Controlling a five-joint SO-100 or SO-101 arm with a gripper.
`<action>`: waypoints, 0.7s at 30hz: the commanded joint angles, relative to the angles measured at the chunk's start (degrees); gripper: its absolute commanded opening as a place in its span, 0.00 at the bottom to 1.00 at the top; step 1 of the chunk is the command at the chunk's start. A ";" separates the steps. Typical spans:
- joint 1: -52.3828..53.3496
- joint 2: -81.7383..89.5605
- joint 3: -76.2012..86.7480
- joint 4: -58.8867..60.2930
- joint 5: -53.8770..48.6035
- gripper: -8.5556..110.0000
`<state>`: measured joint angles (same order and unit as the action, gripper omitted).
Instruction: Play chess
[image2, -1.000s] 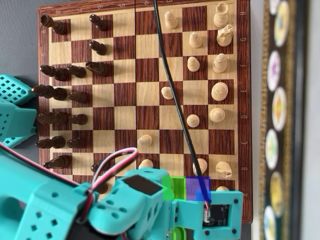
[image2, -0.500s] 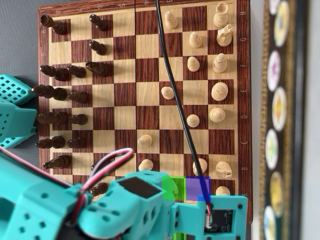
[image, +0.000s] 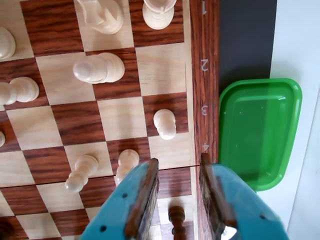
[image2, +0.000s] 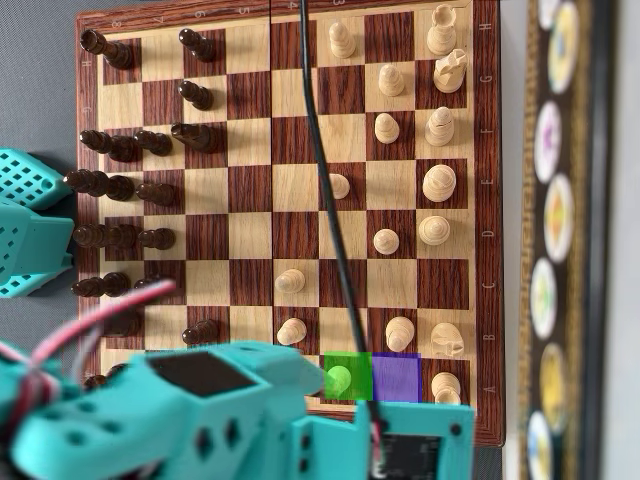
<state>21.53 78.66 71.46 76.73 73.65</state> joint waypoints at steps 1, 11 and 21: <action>-0.09 8.17 2.90 -0.62 0.35 0.18; -1.32 31.03 21.71 -0.79 3.69 0.18; -8.88 55.46 47.72 -12.83 8.88 0.18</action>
<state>14.77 127.53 114.96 66.88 81.12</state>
